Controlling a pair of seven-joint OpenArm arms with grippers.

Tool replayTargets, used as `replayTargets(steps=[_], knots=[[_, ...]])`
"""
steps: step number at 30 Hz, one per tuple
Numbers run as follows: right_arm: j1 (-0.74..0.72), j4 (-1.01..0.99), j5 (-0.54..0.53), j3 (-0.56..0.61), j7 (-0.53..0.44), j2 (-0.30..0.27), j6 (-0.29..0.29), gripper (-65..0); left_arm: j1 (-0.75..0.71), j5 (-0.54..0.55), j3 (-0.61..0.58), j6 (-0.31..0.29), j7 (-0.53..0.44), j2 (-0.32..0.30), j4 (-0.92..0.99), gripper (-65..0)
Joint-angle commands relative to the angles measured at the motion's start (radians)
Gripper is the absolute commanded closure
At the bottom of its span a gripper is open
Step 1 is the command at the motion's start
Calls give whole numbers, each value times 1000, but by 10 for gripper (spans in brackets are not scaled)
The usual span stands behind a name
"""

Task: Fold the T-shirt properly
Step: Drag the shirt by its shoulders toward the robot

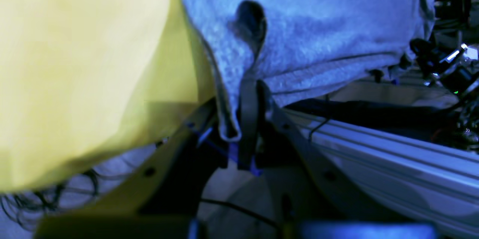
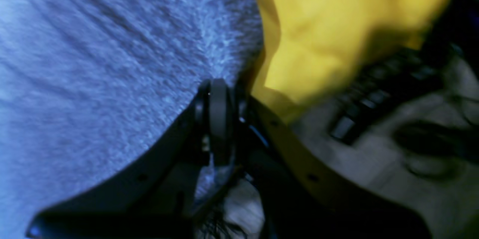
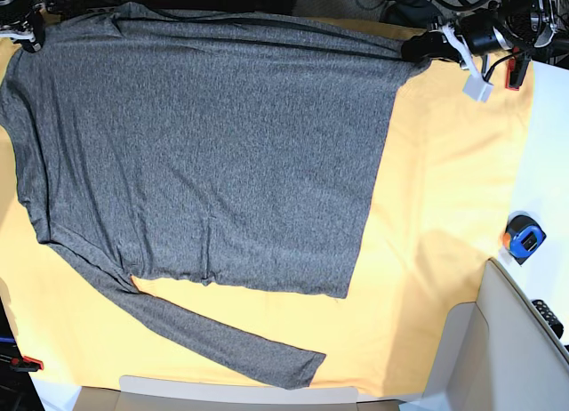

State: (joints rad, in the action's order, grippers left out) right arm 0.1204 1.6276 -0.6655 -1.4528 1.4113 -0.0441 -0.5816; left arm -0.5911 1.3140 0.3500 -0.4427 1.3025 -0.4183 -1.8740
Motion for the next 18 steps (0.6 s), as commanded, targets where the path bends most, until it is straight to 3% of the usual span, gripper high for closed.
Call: replayTargets(steps=[1, 12, 18], knots=[[-11, 35, -1, -7, -15, -17, 2, 0, 4, 5, 14, 0, -10, -17, -20, 0], [-172, 49, -30, 220, -15, -18, 5, 0, 282, -1, -4, 5, 94, 6, 11, 0], [-288, 46, 109, 268, -22, 0, 5, 0, 400, -1, -6, 6, 94, 5, 201, 0]])
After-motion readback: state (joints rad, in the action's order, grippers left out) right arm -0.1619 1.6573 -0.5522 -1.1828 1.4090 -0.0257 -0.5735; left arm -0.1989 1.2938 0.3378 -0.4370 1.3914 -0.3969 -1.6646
